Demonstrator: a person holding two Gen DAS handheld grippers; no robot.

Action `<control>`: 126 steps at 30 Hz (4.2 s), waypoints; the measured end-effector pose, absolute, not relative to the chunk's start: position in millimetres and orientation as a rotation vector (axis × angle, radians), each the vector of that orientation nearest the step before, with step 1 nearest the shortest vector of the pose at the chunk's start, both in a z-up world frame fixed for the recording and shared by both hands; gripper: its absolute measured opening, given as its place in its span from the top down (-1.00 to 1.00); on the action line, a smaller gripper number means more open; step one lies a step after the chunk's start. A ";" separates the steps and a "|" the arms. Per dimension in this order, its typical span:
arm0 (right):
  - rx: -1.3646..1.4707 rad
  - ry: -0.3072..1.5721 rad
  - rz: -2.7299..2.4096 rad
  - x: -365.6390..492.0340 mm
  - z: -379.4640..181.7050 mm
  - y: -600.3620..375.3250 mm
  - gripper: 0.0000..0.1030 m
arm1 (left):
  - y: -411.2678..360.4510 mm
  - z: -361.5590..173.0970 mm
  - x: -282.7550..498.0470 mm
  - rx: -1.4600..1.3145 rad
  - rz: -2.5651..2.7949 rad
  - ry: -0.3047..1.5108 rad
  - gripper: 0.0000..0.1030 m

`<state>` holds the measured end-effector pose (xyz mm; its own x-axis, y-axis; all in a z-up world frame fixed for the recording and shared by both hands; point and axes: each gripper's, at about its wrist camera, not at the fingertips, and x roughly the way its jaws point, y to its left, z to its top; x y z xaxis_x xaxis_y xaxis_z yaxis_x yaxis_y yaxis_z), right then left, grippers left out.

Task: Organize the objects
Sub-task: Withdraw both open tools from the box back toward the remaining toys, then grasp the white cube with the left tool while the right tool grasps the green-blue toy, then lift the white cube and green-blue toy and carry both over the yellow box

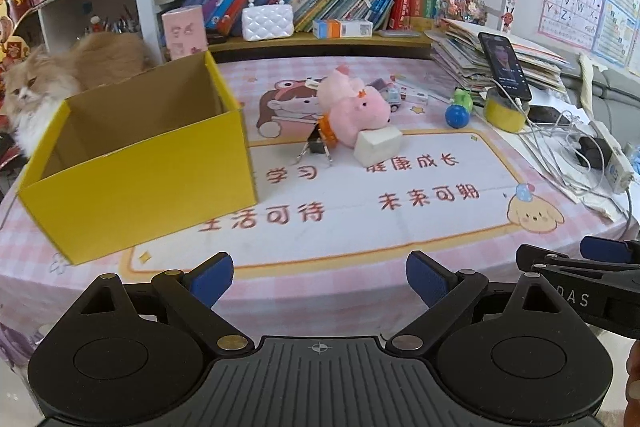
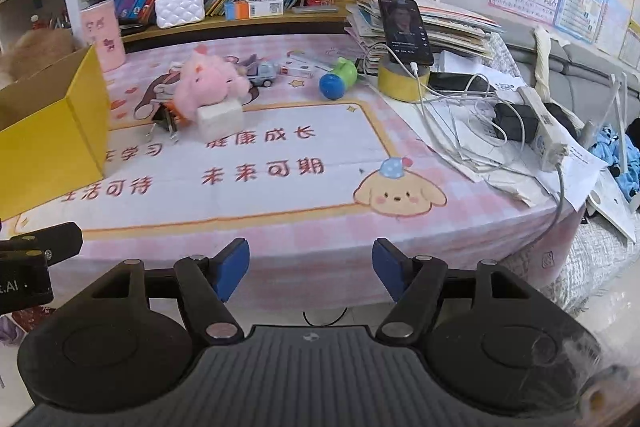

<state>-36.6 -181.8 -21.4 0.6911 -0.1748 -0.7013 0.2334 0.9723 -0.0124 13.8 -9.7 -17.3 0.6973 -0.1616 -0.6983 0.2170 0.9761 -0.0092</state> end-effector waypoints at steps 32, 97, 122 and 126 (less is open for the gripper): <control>0.092 0.764 -0.115 126.0 -26.1 -302.4 -0.32 | -122.6 -61.3 178.2 -0.046 -0.003 0.868 -0.69; 0.152 0.801 0.019 77.6 -25.5 -213.5 0.16 | 26.3 -30.9 42.5 -0.197 -0.035 0.815 0.10; 0.056 0.831 0.214 -19.4 -23.4 -67.3 0.15 | 137.9 -22.3 -36.3 -0.220 0.082 0.768 0.10; 0.031 0.818 0.228 -24.3 -21.4 -51.7 0.15 | 147.4 -21.7 -41.4 -0.211 0.074 0.763 0.10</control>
<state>-24.3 -51.7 -21.4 0.6606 0.2135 -0.7198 -0.1899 0.9751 0.1149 -41.4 147.4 -21.6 0.7216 -0.0101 -0.6922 -0.1428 0.9762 -0.1631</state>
